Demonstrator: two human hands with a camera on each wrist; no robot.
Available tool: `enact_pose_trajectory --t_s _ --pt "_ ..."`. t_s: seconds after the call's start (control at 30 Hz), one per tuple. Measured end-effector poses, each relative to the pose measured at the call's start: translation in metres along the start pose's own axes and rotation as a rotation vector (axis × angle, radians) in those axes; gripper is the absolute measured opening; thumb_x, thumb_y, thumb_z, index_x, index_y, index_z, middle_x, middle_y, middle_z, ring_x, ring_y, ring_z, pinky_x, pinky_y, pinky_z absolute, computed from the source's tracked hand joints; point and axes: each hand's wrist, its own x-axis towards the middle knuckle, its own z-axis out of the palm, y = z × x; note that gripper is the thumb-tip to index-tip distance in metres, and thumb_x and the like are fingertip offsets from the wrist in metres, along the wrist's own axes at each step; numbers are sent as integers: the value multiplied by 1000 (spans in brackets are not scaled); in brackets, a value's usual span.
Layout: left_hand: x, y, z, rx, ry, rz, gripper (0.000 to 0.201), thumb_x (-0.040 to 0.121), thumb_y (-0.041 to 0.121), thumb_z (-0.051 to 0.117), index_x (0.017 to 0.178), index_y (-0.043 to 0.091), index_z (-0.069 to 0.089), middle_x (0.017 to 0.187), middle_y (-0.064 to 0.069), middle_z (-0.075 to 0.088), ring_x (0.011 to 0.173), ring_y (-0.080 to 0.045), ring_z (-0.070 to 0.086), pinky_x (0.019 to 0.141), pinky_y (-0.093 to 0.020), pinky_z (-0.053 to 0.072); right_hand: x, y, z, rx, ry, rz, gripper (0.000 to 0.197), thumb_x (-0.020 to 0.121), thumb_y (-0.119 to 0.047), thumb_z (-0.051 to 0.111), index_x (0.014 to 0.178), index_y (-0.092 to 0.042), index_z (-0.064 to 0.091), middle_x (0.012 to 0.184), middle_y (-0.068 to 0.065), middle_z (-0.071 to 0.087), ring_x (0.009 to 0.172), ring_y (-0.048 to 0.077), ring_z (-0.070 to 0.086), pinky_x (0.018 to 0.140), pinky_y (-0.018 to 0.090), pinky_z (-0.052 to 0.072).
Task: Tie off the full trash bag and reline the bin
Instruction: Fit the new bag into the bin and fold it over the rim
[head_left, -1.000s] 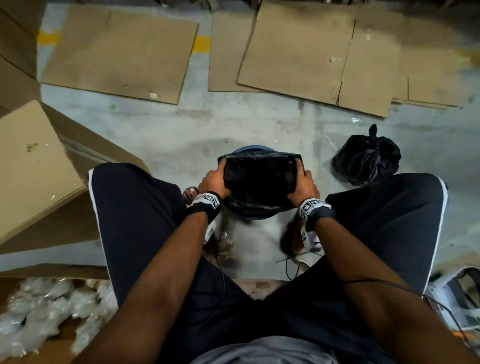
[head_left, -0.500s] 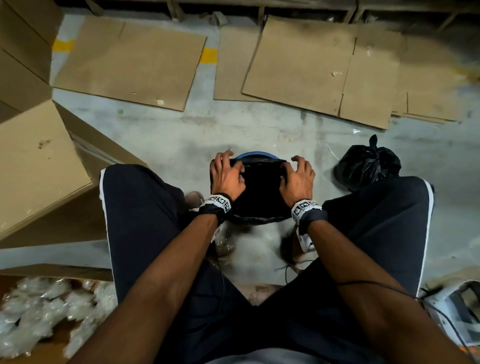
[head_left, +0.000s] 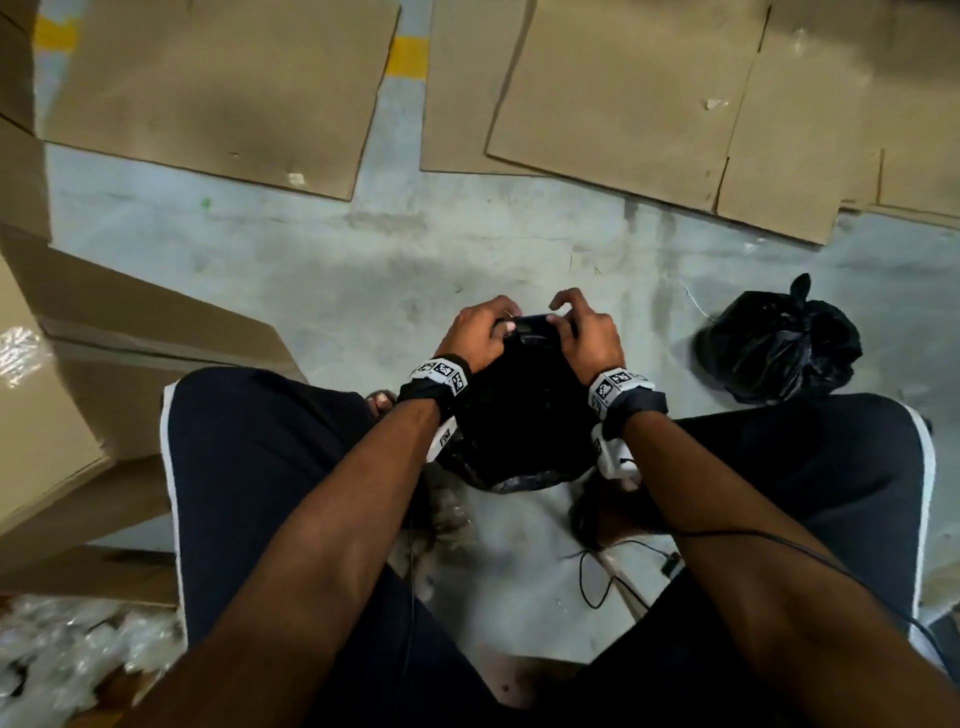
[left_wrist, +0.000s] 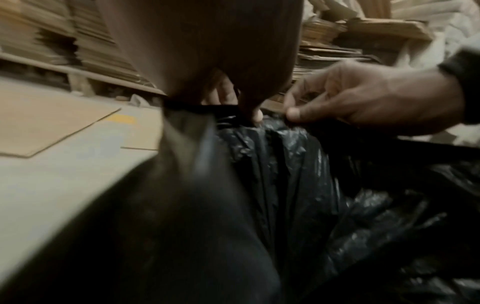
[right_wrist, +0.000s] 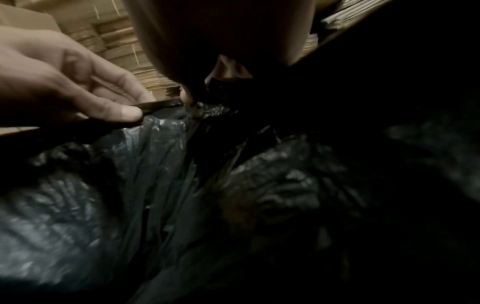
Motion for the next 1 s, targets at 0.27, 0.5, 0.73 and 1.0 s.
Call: enact_pose_trajectory --t_s 0.27,0.5,0.73,1.0 --pt "23 -14 12 -29 87 -89 9 88 16 65 92 20 72 93 -5 67 89 -24 64 85 -33 52 31 11 14 -34 -62 29 9 88 -33 66 90 -28 73 91 -1 67 85 24 63 73 34 52" --pt "32 -7 17 -19 131 -182 23 86 8 53 99 21 67 95 -5 73 91 -26 69 81 -39 58 43 4 20 -155 -26 165 14 90 -29 62 93 -27 75 101 4 70 96 31 65 78 35 52" --pt "44 -1 9 128 58 -207 29 76 -2 52 86 18 71 88 -7 71 84 -32 67 75 -35 56 47 9 16 -122 2 267 18 85 -24 59 85 -33 75 91 0 73 88 28 67 70 28 47" --pt "51 -3 5 172 -254 -80 33 77 9 51 95 20 76 100 -12 71 101 -34 63 92 -39 54 28 21 6 -58 -41 290 15 91 -23 60 91 -26 75 105 6 66 98 29 62 77 30 44"
